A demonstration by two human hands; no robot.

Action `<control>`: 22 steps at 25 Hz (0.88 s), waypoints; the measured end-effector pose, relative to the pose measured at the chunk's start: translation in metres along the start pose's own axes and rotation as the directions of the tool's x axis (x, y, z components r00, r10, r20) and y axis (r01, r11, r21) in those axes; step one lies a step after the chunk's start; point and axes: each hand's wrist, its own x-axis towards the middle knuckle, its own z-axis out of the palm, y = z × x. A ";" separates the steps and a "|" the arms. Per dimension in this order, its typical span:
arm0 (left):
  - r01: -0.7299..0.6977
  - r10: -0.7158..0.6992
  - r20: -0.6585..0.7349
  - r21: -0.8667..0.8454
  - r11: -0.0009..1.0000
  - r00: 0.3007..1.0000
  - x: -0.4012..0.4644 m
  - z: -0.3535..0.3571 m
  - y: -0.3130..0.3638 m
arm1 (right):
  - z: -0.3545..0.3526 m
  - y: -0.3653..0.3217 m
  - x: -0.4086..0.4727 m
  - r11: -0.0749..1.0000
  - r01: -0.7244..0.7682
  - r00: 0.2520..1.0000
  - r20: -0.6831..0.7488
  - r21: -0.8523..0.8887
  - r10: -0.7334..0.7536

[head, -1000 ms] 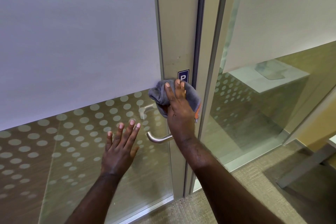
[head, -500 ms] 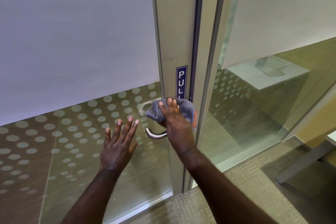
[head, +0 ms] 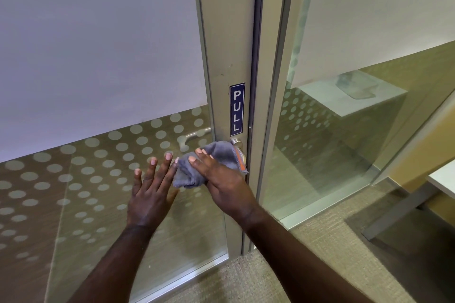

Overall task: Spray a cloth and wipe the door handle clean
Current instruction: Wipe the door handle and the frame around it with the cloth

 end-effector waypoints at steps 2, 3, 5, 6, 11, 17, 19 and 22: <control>0.027 -0.026 0.029 -0.017 1.000 0.999 0.002 -0.001 0.000 | -0.005 -0.006 -0.012 0.998 0.063 0.997 -0.039 -0.006 -0.063; 0.027 -0.026 0.017 -0.009 1.000 1.000 0.002 -0.002 0.000 | -0.008 -0.010 -0.020 0.996 0.089 0.994 -0.063 -0.005 -0.089; -0.008 0.009 -0.034 0.023 1.000 0.999 0.000 0.000 0.000 | -0.012 -0.018 -0.037 0.995 0.096 0.989 -0.111 -0.002 -0.096; -0.002 0.003 -0.029 0.036 0.999 1.000 0.000 0.000 0.000 | -0.013 -0.021 -0.047 0.997 0.073 0.988 -0.132 -0.016 -0.075; 0.053 -0.054 0.039 0.038 0.998 0.998 0.004 -0.006 0.006 | -0.026 -0.021 -0.092 0.987 -0.140 0.978 -0.167 -0.078 0.126; 0.031 -0.031 0.055 0.008 0.999 0.998 -0.006 -0.012 0.006 | -0.033 -0.005 -0.130 0.959 -0.162 0.985 -0.104 -0.232 0.141; 0.042 -0.040 0.082 -0.022 0.999 0.996 -0.021 -0.017 0.011 | -0.035 -0.003 -0.141 0.949 -0.190 0.982 -0.067 -0.252 0.179; 0.020 -0.005 0.153 -0.096 0.995 0.988 -0.055 -0.029 0.034 | -0.034 -0.004 -0.153 0.954 -0.178 0.982 0.013 -0.240 0.186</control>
